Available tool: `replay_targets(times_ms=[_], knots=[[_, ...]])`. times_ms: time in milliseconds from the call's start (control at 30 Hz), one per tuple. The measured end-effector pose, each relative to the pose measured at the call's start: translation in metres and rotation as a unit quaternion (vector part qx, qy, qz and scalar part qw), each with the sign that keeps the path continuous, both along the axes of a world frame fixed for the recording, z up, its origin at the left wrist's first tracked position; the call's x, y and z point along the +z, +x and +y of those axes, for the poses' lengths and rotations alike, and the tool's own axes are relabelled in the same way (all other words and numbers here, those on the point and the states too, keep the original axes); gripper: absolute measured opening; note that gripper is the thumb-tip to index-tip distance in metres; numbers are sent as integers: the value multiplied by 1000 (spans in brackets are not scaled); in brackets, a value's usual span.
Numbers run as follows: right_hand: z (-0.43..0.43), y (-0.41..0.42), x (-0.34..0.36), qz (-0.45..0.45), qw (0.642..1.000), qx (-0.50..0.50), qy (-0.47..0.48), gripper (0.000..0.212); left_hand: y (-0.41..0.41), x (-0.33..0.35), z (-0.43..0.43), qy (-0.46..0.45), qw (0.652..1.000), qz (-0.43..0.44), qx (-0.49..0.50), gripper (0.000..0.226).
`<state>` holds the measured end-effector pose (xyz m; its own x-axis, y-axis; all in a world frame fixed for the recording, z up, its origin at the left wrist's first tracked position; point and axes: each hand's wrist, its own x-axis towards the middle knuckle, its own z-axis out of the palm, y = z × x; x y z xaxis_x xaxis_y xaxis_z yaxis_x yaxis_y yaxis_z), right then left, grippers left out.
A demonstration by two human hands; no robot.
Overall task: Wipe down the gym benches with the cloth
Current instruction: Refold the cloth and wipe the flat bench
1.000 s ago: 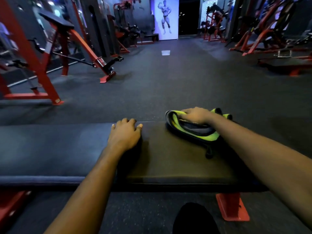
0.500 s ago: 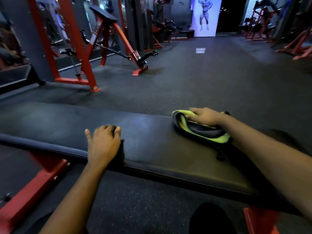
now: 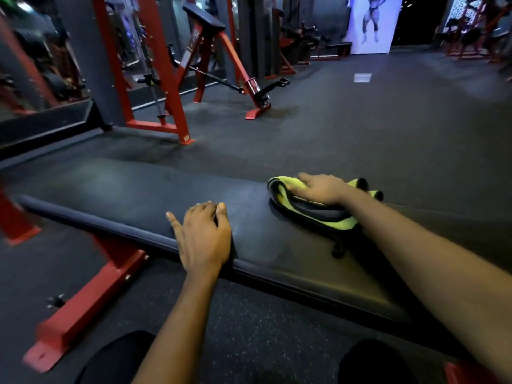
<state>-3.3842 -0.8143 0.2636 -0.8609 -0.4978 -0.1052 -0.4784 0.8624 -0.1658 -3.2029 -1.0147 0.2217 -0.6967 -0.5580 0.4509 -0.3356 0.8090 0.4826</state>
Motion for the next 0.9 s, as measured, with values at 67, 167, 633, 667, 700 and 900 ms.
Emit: replay_targets(times_ms=[67,167,633,667,700,900], knots=[[29,-6,2,-25,1000,-14,-5,68,-1,-1,0,3,1000,18,11,34],[41,-15,1,-50,995,-78,34,68,0,-1,-1,13,999,31,-7,33],[-76,5,10,-58,998,24,-23,103,8,-21,-123,29,991,130,-11,47],[-77,3,11,-63,998,16,-13,108,7,-22,-125,28,989,142,-9,46],[-82,1,11,-65,998,-3,1,111,7,-23,-125,26,989,145,-8,46],[-187,2,14,-29,998,-31,56,104,12,-27,-128,27,988,152,-10,38]])
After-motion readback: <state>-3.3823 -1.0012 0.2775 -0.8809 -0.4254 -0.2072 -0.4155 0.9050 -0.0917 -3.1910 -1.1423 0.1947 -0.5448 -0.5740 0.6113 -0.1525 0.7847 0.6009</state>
